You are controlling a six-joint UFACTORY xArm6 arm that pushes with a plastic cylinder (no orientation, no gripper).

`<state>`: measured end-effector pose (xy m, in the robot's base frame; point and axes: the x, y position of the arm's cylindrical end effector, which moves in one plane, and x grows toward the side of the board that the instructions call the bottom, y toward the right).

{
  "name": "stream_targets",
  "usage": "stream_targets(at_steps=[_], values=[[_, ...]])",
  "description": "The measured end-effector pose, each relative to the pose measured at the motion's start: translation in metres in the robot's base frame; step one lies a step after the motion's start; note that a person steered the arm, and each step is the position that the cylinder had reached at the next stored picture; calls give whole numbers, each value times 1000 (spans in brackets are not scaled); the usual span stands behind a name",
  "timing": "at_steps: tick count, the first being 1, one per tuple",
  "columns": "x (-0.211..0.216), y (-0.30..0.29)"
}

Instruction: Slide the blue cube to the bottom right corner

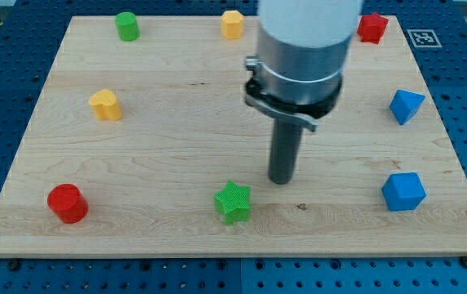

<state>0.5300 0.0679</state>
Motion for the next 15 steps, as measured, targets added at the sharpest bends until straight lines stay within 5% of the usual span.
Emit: stream_targets(at_steps=[5, 7, 15], values=[[11, 96], [33, 111], [12, 150]])
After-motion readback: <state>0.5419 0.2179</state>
